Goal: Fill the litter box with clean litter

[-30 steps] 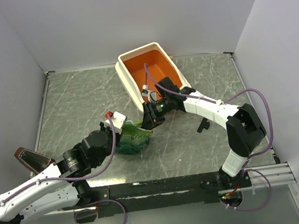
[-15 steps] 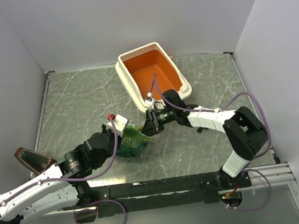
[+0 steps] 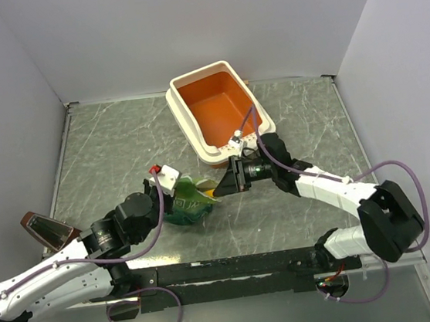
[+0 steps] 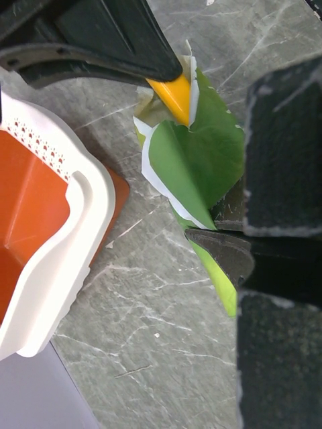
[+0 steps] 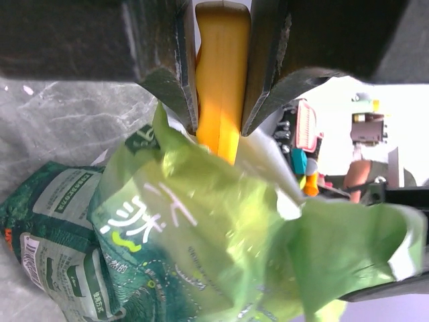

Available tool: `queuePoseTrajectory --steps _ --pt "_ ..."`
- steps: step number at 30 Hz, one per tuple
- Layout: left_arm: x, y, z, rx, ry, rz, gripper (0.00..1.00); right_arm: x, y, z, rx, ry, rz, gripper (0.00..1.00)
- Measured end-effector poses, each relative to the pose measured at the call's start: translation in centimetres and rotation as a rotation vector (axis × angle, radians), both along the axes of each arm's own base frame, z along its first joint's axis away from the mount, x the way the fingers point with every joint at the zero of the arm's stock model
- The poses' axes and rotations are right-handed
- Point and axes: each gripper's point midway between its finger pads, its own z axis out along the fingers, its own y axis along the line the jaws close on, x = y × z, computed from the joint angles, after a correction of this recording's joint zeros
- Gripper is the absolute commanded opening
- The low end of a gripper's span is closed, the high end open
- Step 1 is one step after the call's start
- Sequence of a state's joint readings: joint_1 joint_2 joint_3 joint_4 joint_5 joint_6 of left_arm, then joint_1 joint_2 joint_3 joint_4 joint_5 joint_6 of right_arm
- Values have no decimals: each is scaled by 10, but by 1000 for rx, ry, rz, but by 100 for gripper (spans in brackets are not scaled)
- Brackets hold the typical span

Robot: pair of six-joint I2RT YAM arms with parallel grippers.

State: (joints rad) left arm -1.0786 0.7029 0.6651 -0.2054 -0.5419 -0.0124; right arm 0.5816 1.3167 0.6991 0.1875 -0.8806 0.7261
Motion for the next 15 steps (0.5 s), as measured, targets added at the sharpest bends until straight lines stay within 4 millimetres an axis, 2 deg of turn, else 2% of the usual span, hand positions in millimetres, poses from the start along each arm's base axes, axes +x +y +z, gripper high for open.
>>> queuePoseTrajectory --steps 15 --pt "2 -2 -2 6 -31 -14 1 -2 -46 8 95 29 -123 0"
